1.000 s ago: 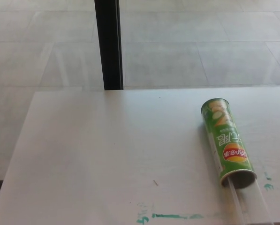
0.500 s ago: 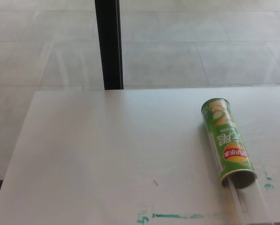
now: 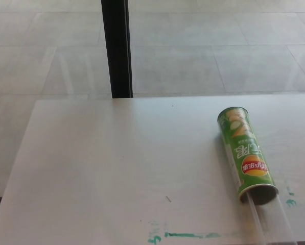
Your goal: Use the right hand as a fist to push the chips tray inside its container kept in the middle of the desk
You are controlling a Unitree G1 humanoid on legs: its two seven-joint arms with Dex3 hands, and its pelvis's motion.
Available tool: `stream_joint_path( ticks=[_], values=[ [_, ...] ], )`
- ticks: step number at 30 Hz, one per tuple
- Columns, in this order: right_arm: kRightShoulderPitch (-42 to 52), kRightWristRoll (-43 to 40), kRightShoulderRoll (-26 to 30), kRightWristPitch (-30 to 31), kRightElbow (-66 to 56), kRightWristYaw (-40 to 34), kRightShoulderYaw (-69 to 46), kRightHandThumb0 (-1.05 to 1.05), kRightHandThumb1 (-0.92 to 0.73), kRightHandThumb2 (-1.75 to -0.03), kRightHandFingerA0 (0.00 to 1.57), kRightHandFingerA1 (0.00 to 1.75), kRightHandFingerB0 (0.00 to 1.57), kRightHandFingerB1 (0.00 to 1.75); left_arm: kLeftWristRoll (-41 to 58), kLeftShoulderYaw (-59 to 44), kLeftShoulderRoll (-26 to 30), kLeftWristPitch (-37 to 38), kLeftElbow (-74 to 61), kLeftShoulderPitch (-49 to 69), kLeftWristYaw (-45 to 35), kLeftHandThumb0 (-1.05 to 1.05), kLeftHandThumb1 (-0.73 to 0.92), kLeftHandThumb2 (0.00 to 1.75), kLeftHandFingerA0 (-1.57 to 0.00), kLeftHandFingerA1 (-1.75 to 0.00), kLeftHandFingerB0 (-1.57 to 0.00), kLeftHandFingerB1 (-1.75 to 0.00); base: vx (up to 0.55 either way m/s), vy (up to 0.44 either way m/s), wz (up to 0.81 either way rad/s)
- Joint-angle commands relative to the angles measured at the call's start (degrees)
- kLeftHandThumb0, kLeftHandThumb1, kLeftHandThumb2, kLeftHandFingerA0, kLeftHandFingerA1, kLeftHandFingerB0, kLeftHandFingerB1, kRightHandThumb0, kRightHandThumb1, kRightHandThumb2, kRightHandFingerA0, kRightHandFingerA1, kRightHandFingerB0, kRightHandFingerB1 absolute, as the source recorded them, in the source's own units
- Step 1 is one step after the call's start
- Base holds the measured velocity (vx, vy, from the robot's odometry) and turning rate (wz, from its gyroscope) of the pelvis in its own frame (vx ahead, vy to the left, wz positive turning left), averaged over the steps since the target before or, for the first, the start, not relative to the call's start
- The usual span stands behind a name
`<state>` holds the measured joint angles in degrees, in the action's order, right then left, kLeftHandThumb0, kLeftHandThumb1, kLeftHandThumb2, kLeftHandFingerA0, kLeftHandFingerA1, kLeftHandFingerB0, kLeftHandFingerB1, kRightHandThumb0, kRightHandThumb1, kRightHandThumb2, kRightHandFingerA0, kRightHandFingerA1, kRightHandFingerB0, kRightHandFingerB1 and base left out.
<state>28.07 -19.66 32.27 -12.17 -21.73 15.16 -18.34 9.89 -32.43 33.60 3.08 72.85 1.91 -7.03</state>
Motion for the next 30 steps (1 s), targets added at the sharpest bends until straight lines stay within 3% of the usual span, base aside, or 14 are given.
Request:
stream_joint_path(
  ticks=[1,5,14,15,16,17,21,22,23,24,25,27,28,30],
  values=[
    [7.4,5.4,12.4,5.7,-9.7,14.5,2.8,-0.76,-0.6,-0.58,0.88,0.78,0.67,0.54,1.8,-0.6,1.6,0.6,0.3,1.2,-1.6,-0.82,0.92,0.68,-0.53,-0.65,-0.4,-0.47,0.0,0.0,0.0],
    [8.9,7.1,13.8,4.5,-10.2,15.0,4.4,-0.75,-0.6,-0.59,0.9,0.81,0.77,0.53,1.8,-0.5,1.5,0.3,0.4,1.2,-1.1,-0.81,0.91,0.67,-0.57,-0.67,-0.44,-0.48,0.0,0.0,0.0],
    [11.8,12.4,17.5,4.1,-13.0,17.0,5.2,-0.79,-0.58,-0.59,0.94,0.79,0.79,0.55,1.9,-0.3,1.7,0.4,0.4,1.1,-1.1,-0.81,0.92,0.68,-0.55,-0.68,-0.43,-0.49,0.0,0.0,0.0],
    [12.2,12.5,17.4,4.0,-13.2,17.2,5.2,-0.81,-0.43,-0.94,0.93,0.82,0.74,0.61,1.9,-0.3,1.7,0.5,0.4,1.2,-1.1,-0.8,0.92,0.7,-0.55,-0.69,-0.41,-0.5,0.0,0.0,0.0],
    [12.6,12.4,17.1,3.8,-13.2,17.5,5.3,-0.81,-0.43,-0.94,0.93,0.82,0.74,0.61,1.9,-0.3,1.7,0.7,0.3,1.3,-1.2,-0.8,0.92,0.7,-0.55,-0.69,-0.41,-0.5,0.0,0.0,0.0],
    [13.5,12.3,16.6,2.1,-12.7,18.2,5.1,-0.76,-0.55,-0.58,0.97,0.8,0.8,0.56,1.8,-0.2,1.8,0.6,0.3,1.2,-1.0,-0.81,0.92,0.71,-0.59,-0.73,-0.42,-0.51,0.0,0.0,0.0],
    [14.7,14.2,16.7,3.9,-13.9,19.3,4.4,-0.76,-0.56,-0.59,0.95,0.79,0.79,0.55,1.6,0.2,1.9,0.1,0.4,1.1,-1.0,-0.81,0.92,0.7,-0.55,-0.65,-0.4,-0.47,0.0,0.0,0.0],
    [14.0,15.3,16.8,5.6,-14.0,19.2,5.3,-0.79,-0.54,-0.59,0.97,0.82,0.78,0.57,1.9,-0.1,1.9,0.6,0.8,1.2,-1.7,-0.79,0.73,1.11,-0.51,-0.68,-0.34,-0.56,0.0,0.0,0.0],
    [13.4,16.2,16.5,5.5,-13.3,19.1,6.1,-0.77,-0.56,-0.58,0.94,0.81,0.77,0.57,1.8,0.0,1.9,0.4,0.9,1.1,-1.3,-0.8,0.74,1.12,-0.52,-0.68,-0.33,-0.56,0.0,0.0,0.0],
    [12.9,16.3,16.4,5.6,-13.2,19.3,6.2,-0.77,-0.56,-0.58,0.94,0.81,0.77,0.57,1.8,0.0,1.8,0.4,0.9,1.0,-1.2,-0.8,0.74,1.12,-0.52,-0.68,-0.33,-0.56,0.0,0.0,0.0],
    [11.9,17.8,16.5,6.0,-12.7,19.1,7.0,-0.79,-0.43,-0.95,0.9,0.84,0.7,0.63,1.5,0.3,1.7,0.6,0.7,1.0,-0.8,-0.81,0.92,0.72,-0.56,-0.66,-0.43,-0.5,0.0,0.0,0.0],
    [10.4,22.3,16.1,7.2,-12.0,17.7,8.9,-0.79,-0.43,-0.95,0.91,0.83,0.7,0.63,1.9,0.2,1.7,0.0,0.4,1.1,-0.7,-0.8,0.92,0.7,-0.54,-0.65,-0.43,-0.49,0.0,0.0,0.0],
    [10.0,24.4,15.6,7.1,-11.9,16.8,9.4,-0.8,-0.58,-0.59,0.95,0.8,0.78,0.55,1.9,0.2,1.6,0.4,0.3,1.1,-0.7,-0.81,0.92,0.7,-0.54,-0.67,-0.43,-0.5,0.0,0.0,0.0],
    [9.5,28.2,16.0,8.8,-12.7,16.3,10.2,-0.8,-0.6,-0.6,0.93,0.81,0.75,0.56,2.1,0.1,1.6,0.5,0.1,1.2,-1.0,-0.81,0.92,0.69,-0.53,-0.67,-0.41,-0.5,0.0,0.0,0.0]
  ],
)
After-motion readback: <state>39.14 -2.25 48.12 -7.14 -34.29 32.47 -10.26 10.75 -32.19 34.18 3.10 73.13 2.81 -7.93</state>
